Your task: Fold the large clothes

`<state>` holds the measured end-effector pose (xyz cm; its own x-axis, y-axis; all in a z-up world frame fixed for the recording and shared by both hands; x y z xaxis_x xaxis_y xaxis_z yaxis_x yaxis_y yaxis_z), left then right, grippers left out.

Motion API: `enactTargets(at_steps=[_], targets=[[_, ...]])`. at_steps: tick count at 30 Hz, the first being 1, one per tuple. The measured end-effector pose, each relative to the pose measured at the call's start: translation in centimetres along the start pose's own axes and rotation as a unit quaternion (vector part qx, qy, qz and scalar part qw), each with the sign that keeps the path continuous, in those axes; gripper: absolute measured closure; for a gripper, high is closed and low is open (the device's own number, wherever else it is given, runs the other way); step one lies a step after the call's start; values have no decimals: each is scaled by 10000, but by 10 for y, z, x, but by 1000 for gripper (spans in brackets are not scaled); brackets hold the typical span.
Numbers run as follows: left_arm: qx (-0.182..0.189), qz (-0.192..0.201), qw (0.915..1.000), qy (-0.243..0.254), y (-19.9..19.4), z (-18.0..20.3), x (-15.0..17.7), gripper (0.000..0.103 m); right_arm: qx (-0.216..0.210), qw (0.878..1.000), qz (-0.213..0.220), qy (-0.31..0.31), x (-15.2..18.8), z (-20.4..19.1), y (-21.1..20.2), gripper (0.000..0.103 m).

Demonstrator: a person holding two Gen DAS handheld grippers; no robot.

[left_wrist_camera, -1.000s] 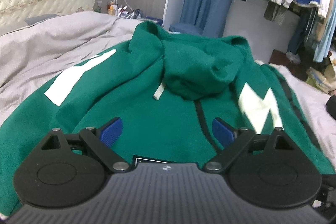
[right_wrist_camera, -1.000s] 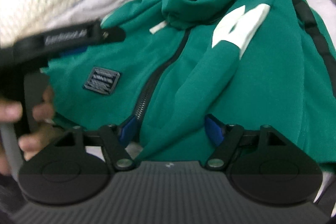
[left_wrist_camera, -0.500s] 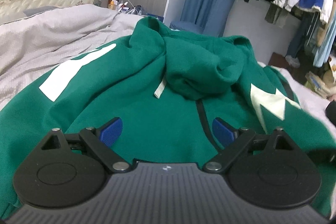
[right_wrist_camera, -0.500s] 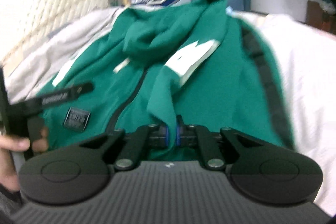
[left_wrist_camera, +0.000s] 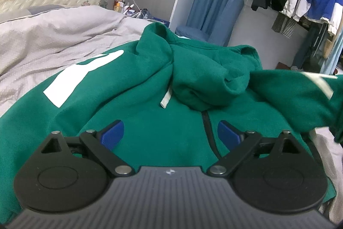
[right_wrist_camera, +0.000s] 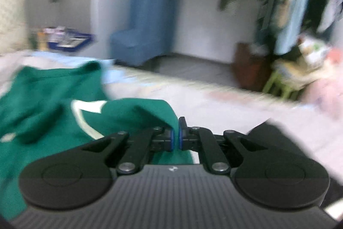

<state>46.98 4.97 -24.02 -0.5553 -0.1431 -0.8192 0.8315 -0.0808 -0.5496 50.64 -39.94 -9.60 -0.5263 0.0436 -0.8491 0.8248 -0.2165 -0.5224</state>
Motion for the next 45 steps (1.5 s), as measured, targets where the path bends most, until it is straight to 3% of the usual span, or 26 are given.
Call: enactTargets(at_steps=[5, 8, 11, 13, 17, 19, 22, 24, 25, 28, 29, 36, 41, 45], targets=[[22, 44, 10000, -26, 1, -3, -3, 6, 880, 9960, 28, 149, -18, 55, 72, 96], [12, 108, 9999, 82, 7, -3, -4, 5, 1166, 9926, 70, 335, -17, 76, 112, 96], [165, -86, 9998, 24, 24, -5, -1, 5, 1457, 9870, 75, 678, -9, 100, 141, 96], [217, -174, 9996, -49, 34, -6, 0, 5, 1515, 9840, 55, 937, -2, 114, 157, 96], [216, -208, 9995, 16, 48, -6, 0, 5, 1595, 9858, 9, 532, 16, 119, 183, 95], [186, -217, 9996, 4, 54, -7, 0, 5, 1516, 9865, -46, 624, 24, 117, 187, 95], [153, -232, 9996, -16, 60, -7, 0, 5, 1430, 9844, 260, 990, 25, 115, 172, 93], [126, -219, 9997, 39, 60, -6, -1, 5, 1319, 9847, 383, 1072, 22, 109, 160, 92], [117, -193, 9997, 69, 59, -6, -2, 5, 1236, 9853, 399, 1110, 21, 105, 153, 85], [94, -89, 9999, 111, 51, -7, -7, 5, 977, 9874, 400, 1181, 22, 89, 132, 42], [101, -64, 9999, 113, 49, -8, -8, 5, 932, 9878, 458, 1157, 22, 84, 124, 35], [163, 55, 9995, 268, 24, -20, -22, 5, -69, 9911, 531, 1215, 36, 9, 54, 30], [190, 221, 9991, 301, 3, -25, -29, 5, -1080, 9892, 265, 952, 47, -85, 16, 30], [227, 374, 9985, 344, -11, -27, -32, 5, -1982, 9788, -124, 491, 64, -183, -3, 30]])
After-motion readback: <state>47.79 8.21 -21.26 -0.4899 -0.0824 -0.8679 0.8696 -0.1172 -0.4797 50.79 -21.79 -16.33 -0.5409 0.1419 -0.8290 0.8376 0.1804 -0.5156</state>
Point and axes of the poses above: each gripper's, at about its wrist camera, not at the fingertips, and y roughly the way its jaws point, z to its right, x to its underside, the point moved 6 cm from there along y, roughly the way its jaws point, and after that the axes turned 5 degrees about y, right-handed, at the moved point
